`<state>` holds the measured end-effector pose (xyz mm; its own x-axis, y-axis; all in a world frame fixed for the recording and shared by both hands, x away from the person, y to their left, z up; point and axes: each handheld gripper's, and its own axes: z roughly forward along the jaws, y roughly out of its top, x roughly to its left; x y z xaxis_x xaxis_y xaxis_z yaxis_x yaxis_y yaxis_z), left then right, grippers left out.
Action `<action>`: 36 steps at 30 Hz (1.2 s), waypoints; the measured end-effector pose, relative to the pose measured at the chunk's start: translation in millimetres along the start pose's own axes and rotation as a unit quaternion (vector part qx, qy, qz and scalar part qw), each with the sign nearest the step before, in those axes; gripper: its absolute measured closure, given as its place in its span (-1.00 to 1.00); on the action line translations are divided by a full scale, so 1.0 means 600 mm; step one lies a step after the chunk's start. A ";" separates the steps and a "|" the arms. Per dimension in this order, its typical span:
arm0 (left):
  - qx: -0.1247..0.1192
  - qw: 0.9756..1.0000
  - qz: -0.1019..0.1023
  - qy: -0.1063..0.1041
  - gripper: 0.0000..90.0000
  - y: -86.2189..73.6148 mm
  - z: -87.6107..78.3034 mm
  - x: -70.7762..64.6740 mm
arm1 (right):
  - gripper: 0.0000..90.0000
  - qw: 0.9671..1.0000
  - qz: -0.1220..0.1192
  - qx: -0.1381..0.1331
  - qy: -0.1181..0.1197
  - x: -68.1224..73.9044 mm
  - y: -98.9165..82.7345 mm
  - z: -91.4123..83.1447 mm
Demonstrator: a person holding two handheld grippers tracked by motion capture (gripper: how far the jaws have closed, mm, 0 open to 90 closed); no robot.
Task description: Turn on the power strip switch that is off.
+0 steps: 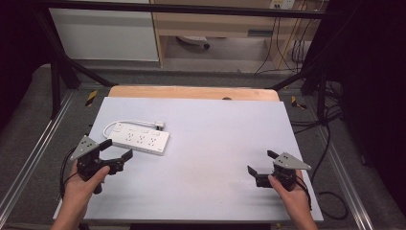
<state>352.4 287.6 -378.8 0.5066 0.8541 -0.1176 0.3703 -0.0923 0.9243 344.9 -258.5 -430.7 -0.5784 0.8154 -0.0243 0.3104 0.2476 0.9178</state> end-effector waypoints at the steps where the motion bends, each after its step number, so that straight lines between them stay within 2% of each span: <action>1: 0.001 1.000 0.001 -0.003 -0.83 0.003 0.003 0.000 | -0.90 1.000 -0.001 0.001 0.000 0.001 0.000 0.001; 8: 0.000 1.000 0.008 -0.007 -0.83 0.025 0.020 -0.002 | -0.90 1.000 -0.007 0.001 -0.004 0.007 0.003 0.001; 11: -0.002 1.000 0.004 -0.007 -0.83 0.028 0.026 -0.004 | -0.89 1.000 -0.004 0.004 -0.006 0.007 0.001 0.001; 15: 0.000 1.000 0.008 -0.009 -0.83 0.032 0.037 -0.006 | -0.89 1.000 -0.002 0.000 -0.013 0.005 0.003 0.000; 21: -0.003 1.000 0.009 -0.002 -0.84 0.046 0.048 -0.001 | -0.90 1.000 -0.001 0.000 -0.015 0.004 0.002 -0.002; 25: 0.006 1.000 0.021 -0.001 -0.84 0.053 0.060 -0.001 | -0.90 1.000 0.000 0.002 -0.014 0.004 0.002 -0.001; 33: 0.022 0.999 0.028 0.001 -0.81 0.061 0.083 0.000 | -0.90 1.000 -0.002 0.004 -0.015 0.004 0.002 0.000; 36: 0.021 0.999 0.026 0.002 -0.82 0.063 0.087 0.002 | -0.91 1.000 -0.002 0.004 -0.014 0.004 0.002 0.000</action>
<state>408.0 258.6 -363.1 0.5233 0.8494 -0.0680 0.3754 -0.1582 0.9132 344.0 -256.2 -429.8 -0.5588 0.8284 -0.0392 0.3135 0.2547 0.9148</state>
